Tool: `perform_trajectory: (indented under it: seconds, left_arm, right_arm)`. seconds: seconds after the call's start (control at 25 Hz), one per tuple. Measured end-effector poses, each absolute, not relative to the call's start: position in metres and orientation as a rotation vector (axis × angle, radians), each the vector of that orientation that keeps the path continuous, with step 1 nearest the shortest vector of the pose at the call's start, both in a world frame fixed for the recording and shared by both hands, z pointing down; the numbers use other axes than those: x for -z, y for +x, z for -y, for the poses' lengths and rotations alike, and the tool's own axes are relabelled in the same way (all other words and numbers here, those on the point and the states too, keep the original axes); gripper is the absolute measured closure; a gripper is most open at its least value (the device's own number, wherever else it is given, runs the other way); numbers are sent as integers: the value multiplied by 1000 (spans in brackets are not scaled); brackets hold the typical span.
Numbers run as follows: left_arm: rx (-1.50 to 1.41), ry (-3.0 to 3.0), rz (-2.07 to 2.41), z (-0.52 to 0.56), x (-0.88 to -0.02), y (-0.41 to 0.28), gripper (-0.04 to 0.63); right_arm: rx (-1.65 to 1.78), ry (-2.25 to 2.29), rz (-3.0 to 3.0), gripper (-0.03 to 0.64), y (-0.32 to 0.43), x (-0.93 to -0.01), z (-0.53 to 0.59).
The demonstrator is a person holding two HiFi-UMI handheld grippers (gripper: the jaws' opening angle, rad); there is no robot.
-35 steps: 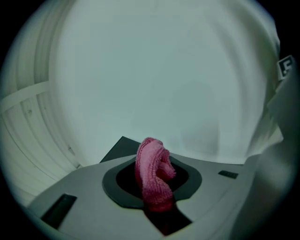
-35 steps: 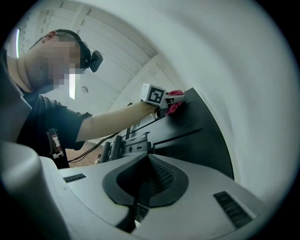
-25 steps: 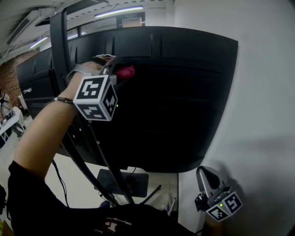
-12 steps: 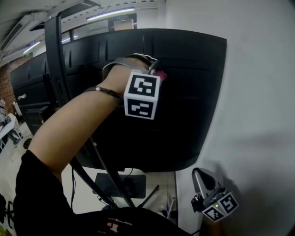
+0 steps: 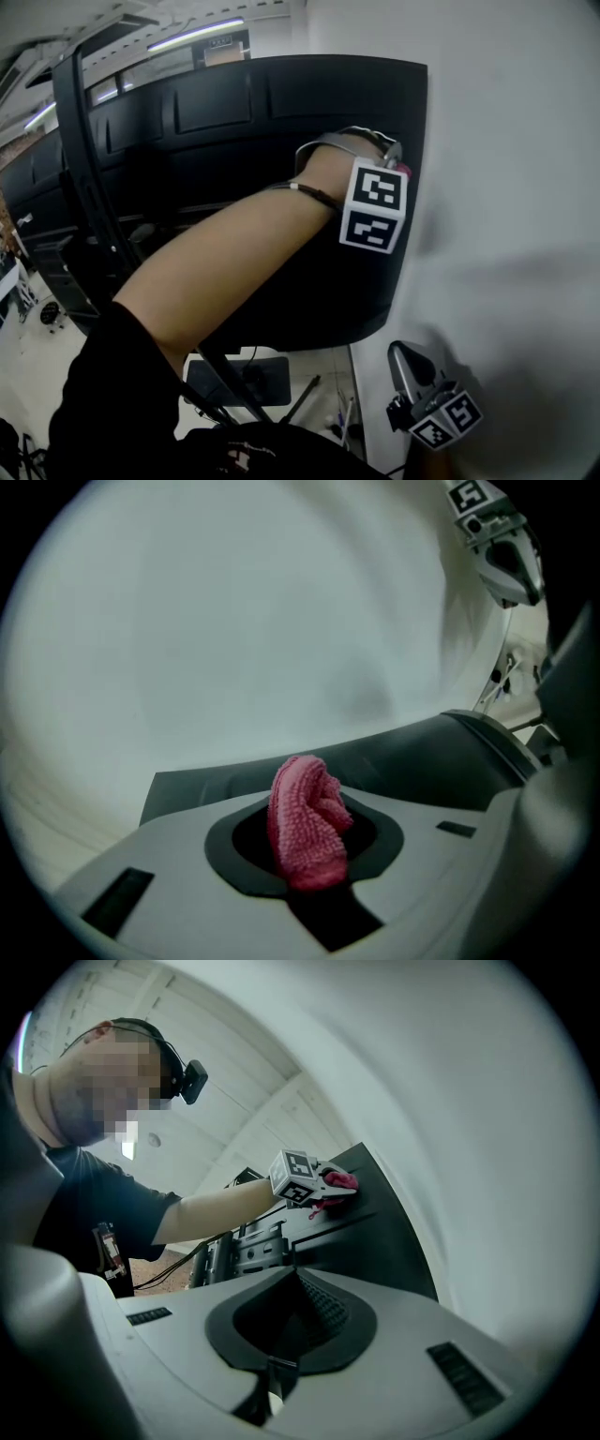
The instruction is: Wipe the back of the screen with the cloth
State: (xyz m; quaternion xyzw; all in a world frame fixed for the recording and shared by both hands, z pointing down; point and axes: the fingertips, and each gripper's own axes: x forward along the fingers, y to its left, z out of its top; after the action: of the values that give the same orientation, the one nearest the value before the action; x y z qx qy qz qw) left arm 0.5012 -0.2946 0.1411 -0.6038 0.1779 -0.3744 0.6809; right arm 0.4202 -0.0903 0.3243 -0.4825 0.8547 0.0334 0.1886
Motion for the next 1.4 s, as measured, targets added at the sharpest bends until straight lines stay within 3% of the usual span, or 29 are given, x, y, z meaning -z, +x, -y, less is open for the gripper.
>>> perform_trajectory:
  seconds: [0.2,0.56,0.68,1.12,1.24,1.4]
  left_arm:
    - [795,-1274,-287,242,-168,445,506]
    - [851,-1278,-566,213,-179,213,506]
    - [859,-1263,-545,219,-206,217,508]
    - [611,-1402,-313,190,-289,395,508]
    - [513,-1706,-315,171,-321,370,508]
    - [589,-1800,-645,224,-357,272,508]
  right_arm:
    - [-103,-1347,-2404,611,421,-323,89]
    - [-38,-1305,-2470,611,398,-333,103]
    - [-21,-1297,-2484,611,391,-335,107]
    - [-6,-1366,-2441,611,394,-340,103]
    - [8,-1375,-2446,611,395,-346,104]
    - [79,-1375,-2475,611,392,-359,110]
